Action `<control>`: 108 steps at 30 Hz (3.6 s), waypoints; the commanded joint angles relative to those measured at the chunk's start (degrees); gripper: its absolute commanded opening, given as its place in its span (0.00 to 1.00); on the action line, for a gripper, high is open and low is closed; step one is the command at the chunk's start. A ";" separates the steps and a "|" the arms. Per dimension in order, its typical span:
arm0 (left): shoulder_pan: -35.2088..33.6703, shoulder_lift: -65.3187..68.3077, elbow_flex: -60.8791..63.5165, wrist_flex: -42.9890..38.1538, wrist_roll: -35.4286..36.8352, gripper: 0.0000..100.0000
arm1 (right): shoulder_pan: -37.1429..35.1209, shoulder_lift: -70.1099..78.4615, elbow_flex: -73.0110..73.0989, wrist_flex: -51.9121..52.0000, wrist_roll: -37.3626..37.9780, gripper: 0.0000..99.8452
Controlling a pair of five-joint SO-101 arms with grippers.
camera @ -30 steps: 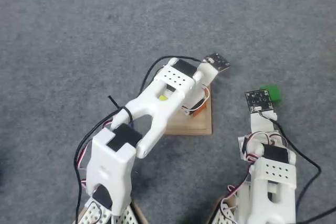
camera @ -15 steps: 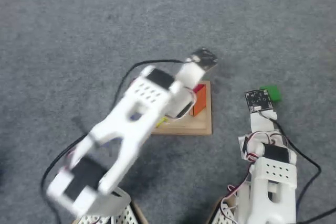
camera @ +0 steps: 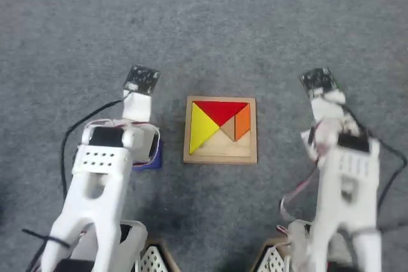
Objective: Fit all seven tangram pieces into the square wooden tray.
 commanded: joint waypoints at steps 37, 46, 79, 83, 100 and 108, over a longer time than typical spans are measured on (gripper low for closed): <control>-1.41 0.26 2.07 -6.68 -0.53 0.02 | -0.57 55.69 -45.80 2.33 -11.25 0.18; -1.41 0.26 2.07 -6.77 -0.44 0.02 | -0.75 55.52 -45.45 3.74 -11.34 0.07; -18.11 0.00 6.64 -10.46 -4.40 0.02 | -47.96 17.71 -18.20 11.03 -19.78 0.07; -18.11 0.18 6.99 -11.16 -4.40 0.02 | -50.07 22.73 -18.37 6.99 -20.13 0.07; -17.93 0.00 6.99 -10.81 -4.40 0.02 | -45.85 34.42 -28.57 5.76 -14.86 0.18; -16.97 0.18 6.99 -10.73 -4.40 0.02 | -45.85 34.59 -28.57 7.78 -14.33 0.21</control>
